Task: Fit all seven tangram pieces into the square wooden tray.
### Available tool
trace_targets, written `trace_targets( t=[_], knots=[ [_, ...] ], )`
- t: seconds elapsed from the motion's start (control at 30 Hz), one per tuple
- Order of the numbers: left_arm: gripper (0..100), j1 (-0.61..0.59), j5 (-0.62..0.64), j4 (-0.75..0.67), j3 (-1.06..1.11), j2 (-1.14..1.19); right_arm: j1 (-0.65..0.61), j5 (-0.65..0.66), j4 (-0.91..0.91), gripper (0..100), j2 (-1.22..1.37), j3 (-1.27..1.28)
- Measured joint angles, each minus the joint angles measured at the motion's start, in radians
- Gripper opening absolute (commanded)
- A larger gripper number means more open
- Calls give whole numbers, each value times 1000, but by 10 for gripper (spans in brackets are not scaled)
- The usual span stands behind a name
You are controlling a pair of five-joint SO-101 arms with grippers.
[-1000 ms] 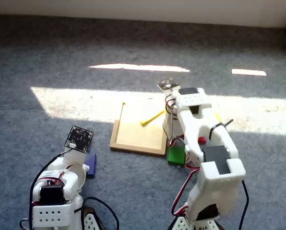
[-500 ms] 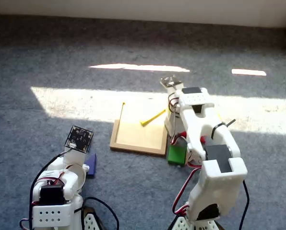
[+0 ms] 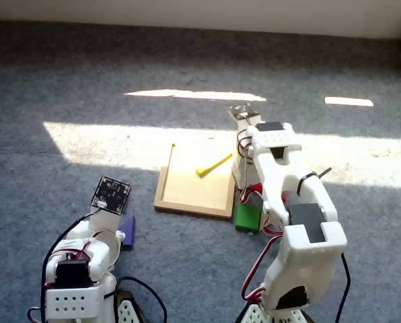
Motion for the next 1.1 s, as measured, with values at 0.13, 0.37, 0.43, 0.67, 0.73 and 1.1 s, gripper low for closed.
trace_targets(
  t=[0.13,0.37,0.43,0.67,0.73,1.1],
  knots=[
    [7,0,0,0,0,0,17,0,-12,135,0,-12],
    [7,0,0,0,0,0,23,0,-12,134,-5,-12],
    [7,0,0,0,0,0,23,0,-6,134,-28,-12],
    [7,0,0,0,0,0,14,18,74,134,-222,-11],
    [7,0,0,0,0,0,-8,18,100,134,-273,-12],
    [7,0,0,0,0,0,-230,-241,147,134,-307,-12]
  ],
)
